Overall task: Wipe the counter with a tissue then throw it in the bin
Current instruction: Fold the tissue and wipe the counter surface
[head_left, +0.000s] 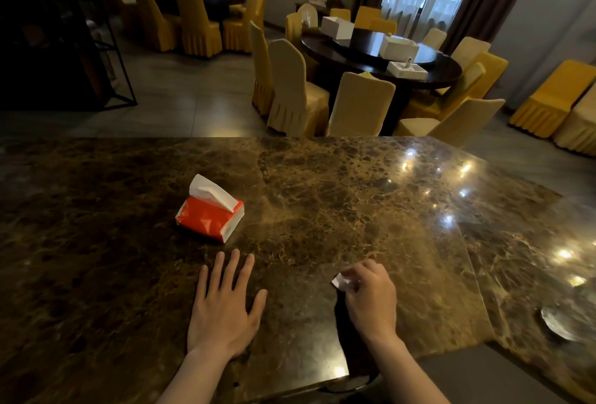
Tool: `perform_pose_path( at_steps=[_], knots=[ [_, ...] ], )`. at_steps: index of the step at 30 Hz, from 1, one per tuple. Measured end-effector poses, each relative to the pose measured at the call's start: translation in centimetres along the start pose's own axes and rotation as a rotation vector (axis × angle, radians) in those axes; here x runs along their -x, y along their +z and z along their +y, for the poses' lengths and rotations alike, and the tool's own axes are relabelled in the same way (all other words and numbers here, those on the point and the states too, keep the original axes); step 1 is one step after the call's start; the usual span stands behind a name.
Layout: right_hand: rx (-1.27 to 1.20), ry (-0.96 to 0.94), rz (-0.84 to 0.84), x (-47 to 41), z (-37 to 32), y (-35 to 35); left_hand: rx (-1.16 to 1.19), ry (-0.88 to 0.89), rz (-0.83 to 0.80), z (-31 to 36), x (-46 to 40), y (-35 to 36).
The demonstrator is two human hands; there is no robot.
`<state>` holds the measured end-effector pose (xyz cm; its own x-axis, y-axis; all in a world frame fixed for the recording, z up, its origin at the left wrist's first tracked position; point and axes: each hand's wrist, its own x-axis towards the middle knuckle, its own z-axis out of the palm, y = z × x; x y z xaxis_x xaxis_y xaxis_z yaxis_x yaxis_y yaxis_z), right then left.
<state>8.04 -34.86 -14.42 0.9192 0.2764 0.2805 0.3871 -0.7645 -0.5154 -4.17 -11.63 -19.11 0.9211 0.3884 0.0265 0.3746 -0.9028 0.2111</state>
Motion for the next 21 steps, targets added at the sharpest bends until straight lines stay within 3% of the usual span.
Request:
perform_pose_path(
  at_steps=[4, 7, 13, 16, 21],
  knots=[
    [0.031, -0.156, -0.198, 1.5, -1.6, 0.9, -0.001, -0.002, 0.004, -0.1, -0.1, 0.2],
    [0.173, -0.350, -0.184, 2.2, -1.7, 1.7, -0.011, -0.008, -0.005, -0.1, 0.0, 0.3],
    [0.187, -0.031, -0.105, -0.1, 2.1, -0.4, -0.031, -0.017, -0.016, 0.0, -0.1, 0.2],
    [0.250, -0.086, -0.127, -0.1, 1.0, -0.7, -0.040, -0.030, -0.018, 0.0, -0.1, 0.2],
    [0.149, -0.235, -0.242, 1.7, -3.0, 0.1, -0.057, -0.036, -0.025, 0.1, 0.0, -0.1]
  ],
)
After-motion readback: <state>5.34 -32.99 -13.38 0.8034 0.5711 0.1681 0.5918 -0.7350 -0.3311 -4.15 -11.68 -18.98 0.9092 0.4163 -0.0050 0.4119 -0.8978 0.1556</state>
